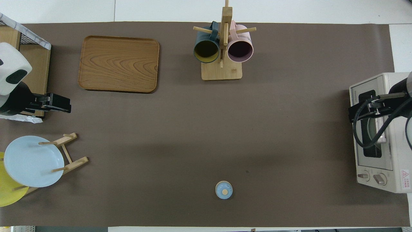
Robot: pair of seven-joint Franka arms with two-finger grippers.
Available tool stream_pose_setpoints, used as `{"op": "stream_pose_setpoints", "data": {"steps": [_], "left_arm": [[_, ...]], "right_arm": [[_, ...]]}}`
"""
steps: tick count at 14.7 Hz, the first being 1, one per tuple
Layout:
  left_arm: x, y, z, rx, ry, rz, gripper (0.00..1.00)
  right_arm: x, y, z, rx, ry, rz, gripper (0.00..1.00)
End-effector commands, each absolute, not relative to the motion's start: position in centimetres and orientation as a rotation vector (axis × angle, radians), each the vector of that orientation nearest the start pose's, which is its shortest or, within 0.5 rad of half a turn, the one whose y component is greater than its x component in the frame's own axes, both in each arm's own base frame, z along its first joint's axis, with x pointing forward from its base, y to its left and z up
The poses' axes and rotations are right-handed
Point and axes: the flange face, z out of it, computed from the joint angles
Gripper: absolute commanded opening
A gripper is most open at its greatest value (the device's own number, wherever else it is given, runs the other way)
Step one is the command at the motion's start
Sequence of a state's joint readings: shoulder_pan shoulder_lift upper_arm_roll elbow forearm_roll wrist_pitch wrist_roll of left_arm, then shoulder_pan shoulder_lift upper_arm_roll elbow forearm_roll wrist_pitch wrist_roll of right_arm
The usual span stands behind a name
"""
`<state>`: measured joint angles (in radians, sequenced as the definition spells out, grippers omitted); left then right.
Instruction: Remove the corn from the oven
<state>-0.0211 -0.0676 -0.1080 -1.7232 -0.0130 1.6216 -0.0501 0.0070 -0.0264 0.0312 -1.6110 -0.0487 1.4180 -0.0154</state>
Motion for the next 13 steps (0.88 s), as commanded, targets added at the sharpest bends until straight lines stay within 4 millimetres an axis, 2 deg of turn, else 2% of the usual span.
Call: {"op": "stream_pose_setpoints", "data": {"steps": [1, 6, 8, 9, 10, 11, 12, 13], "left_arm": [[52.6, -6.9, 59.6, -3.141, 0.121, 0.04, 1.0], [52.5, -7.0, 59.7, -3.14, 0.123, 0.037, 1.0], [52.5, -7.0, 59.6, -3.14, 0.125, 0.04, 1.0], [52.5, -7.0, 59.6, -3.14, 0.123, 0.04, 1.0], [52.5, -7.0, 59.6, -3.14, 0.123, 0.04, 1.0], [52.5, -6.9, 59.7, -3.141, 0.121, 0.037, 1.0], [52.6, -6.9, 59.6, -3.141, 0.121, 0.04, 1.0], [52.5, -7.0, 59.7, -3.14, 0.125, 0.037, 1.0]], "right_arm": [[52.7, 1.6, 61.0, -3.156, -0.044, 0.235, 1.0], [52.9, 1.2, 60.4, -3.164, -0.042, 0.228, 1.0], [53.0, 0.8, 60.3, -3.156, -0.1, 0.216, 1.0], [53.2, 0.5, 60.2, -3.151, -0.146, 0.202, 0.93], [53.4, 0.6, 59.8, -3.154, -0.167, 0.174, 0.43], [53.1, 0.4, 59.2, -3.158, -0.165, 0.179, 0.12], [52.6, 0.4, 58.2, -3.156, -0.176, 0.196, 0.0], [51.8, -0.2, 56.9, -3.157, -0.183, 0.187, 0.0]]}}
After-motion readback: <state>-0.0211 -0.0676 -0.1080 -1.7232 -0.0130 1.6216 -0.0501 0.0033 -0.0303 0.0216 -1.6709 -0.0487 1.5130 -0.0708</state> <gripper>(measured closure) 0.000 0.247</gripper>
